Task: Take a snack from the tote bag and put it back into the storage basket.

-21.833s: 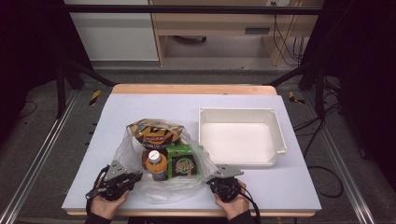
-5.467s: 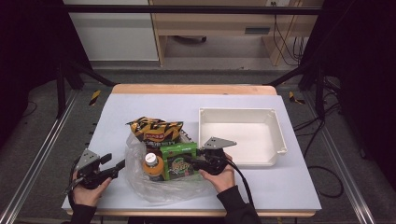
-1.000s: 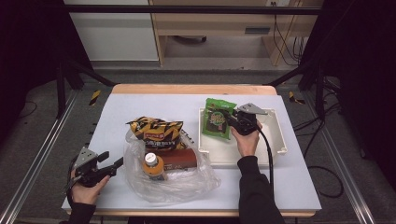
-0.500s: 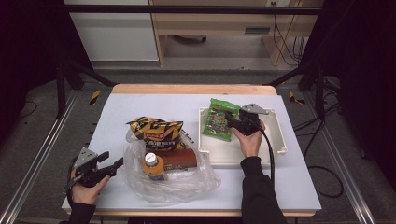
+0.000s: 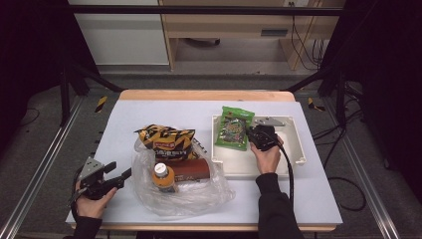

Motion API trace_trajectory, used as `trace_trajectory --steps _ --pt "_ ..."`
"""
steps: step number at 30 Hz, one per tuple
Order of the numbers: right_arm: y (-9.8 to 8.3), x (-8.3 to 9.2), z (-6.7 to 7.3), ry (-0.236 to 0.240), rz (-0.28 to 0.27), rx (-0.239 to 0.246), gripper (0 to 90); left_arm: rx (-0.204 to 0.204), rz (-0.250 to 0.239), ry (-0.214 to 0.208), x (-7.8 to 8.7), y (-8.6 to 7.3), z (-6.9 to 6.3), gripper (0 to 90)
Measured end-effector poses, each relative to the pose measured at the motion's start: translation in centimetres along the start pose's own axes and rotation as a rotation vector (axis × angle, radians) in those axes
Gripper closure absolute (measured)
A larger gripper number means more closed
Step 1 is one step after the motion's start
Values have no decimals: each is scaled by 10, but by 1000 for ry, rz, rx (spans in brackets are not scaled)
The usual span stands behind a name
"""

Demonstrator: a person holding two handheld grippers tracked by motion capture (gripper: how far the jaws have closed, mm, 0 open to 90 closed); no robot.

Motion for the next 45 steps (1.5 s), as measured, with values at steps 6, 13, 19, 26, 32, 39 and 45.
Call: trace_trajectory --steps 6,13,19,26,32,39,45 --pt "5 -8 6 21 -36 -15 846 3 -3 -1 0 0 0 314" --pt "6 -8 6 21 -32 1 713 -3 -10 7 1 2 1 314" --pt "15 4 3 9 -70 7 644 -4 -17 21 3 4 5 326" --pt "29 28 13 37 -131 12 550 -8 -29 17 4 8 4 353" --pt "34 47 24 67 -147 22 433 -7 -51 11 7 15 3 354" --pt "40 73 42 119 -179 28 386 -16 -82 4 11 25 1 344" --pt "39 91 55 140 -190 44 349 -17 -125 -15 18 39 -3 344"
Point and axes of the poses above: each handheld gripper's, and its own axes: x roughly backward along the jaws, y roughly out of its top, z roughly to its left, the point moved 10 cm from there along -x, roughly forward along the jaws, and after that the axes turned 10 degrees about -z, right-handed, at the moved point
